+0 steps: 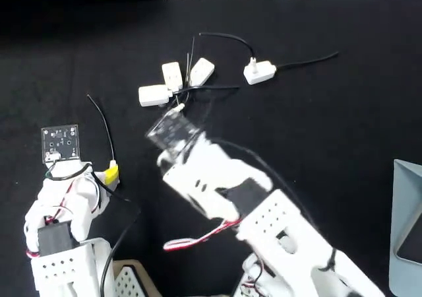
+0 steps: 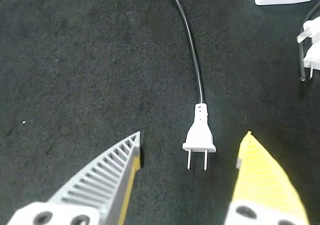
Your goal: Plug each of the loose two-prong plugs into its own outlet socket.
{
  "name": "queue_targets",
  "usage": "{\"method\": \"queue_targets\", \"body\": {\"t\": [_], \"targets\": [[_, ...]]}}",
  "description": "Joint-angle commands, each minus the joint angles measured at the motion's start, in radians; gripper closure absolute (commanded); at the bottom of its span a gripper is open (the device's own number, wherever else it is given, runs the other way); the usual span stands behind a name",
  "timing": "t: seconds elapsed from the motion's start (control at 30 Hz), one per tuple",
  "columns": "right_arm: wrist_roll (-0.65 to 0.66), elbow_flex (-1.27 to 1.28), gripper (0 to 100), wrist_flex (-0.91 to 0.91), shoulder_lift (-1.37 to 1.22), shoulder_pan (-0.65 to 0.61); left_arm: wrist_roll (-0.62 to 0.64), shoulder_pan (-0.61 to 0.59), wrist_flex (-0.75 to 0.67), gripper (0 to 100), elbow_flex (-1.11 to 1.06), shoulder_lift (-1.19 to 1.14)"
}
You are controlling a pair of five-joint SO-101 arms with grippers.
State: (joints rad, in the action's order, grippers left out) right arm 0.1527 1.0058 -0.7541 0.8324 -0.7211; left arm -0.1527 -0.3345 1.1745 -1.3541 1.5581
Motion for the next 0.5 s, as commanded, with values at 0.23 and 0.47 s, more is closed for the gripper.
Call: {"method": "queue_targets", "body": {"t": [0.23, 0.47], "targets": [[0.046, -0.168, 98.6, -0.021, 0.053, 0.359, 0.011, -0.012, -0.014, 69, -0.002, 0.008], [0.069, -0.162, 98.5, 0.166, -0.133, 0.555, 0.011, -0.012, -0.015, 69, -0.010, 0.008]]}}
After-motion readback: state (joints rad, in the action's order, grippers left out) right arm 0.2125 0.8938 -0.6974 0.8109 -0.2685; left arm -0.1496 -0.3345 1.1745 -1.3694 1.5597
